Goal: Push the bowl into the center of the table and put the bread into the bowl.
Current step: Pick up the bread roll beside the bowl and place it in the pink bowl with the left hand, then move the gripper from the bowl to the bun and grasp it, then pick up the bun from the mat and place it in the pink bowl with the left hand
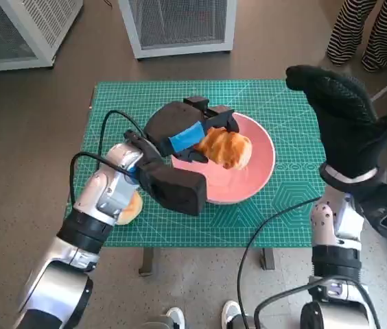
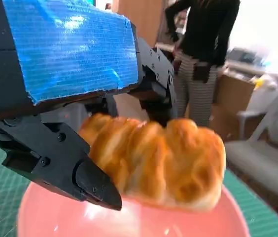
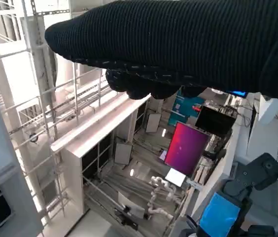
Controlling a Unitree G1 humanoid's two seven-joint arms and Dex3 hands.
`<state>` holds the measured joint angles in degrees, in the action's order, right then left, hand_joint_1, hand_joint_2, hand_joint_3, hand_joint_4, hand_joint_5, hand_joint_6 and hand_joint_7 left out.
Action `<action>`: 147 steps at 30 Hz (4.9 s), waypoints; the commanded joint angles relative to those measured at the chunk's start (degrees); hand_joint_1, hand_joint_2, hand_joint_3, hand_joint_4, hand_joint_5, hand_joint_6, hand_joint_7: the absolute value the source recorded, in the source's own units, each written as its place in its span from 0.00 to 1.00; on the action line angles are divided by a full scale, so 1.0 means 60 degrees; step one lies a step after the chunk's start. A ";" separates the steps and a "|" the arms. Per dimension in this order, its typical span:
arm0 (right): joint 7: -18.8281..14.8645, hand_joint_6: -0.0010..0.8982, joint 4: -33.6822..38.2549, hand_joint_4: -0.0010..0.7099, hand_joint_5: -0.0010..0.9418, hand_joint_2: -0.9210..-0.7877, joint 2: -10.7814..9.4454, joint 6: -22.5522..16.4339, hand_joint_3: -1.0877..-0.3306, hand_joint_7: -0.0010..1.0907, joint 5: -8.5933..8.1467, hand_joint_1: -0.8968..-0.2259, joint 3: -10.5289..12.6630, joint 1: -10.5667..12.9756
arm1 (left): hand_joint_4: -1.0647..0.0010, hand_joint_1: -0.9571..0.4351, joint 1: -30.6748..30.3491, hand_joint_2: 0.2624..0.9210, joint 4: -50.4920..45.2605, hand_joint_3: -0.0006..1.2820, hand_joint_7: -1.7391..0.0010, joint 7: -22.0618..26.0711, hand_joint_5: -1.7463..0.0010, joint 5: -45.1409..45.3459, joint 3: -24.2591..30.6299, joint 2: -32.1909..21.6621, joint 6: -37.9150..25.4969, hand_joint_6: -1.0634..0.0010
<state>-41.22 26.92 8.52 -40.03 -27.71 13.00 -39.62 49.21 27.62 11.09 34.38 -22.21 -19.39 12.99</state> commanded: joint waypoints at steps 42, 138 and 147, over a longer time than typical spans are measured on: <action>0.0035 0.08 0.0104 0.34 0.00 0.00 -0.0077 0.0079 0.60 0.45 -0.0024 0.45 -0.0193 0.0099 | 0.93 0.64 -0.5247 0.73 -1.0877 0.00 0.94 0.5049 1.00 -0.0352 0.4625 -0.3601 -0.6557 0.77; -0.0201 0.08 0.0137 0.35 0.00 0.00 0.0016 0.0253 0.60 0.47 -0.0030 0.46 -0.0173 0.0067 | 0.34 0.69 -0.4044 0.92 -0.6695 0.11 0.39 0.2203 0.30 0.1565 0.1545 -0.2193 -0.6424 0.36; -0.0205 0.07 0.0271 0.35 0.00 0.00 -0.0008 0.0182 0.60 0.48 0.0003 0.46 -0.0215 -0.0003 | 0.31 0.69 -0.3370 0.94 -0.7930 0.07 0.41 0.2384 0.32 0.1685 0.1732 -0.1878 -0.6494 0.35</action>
<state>-42.15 27.56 8.73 -38.91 -28.73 12.09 -39.73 26.82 -17.42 24.61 44.33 -12.04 -31.54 -25.78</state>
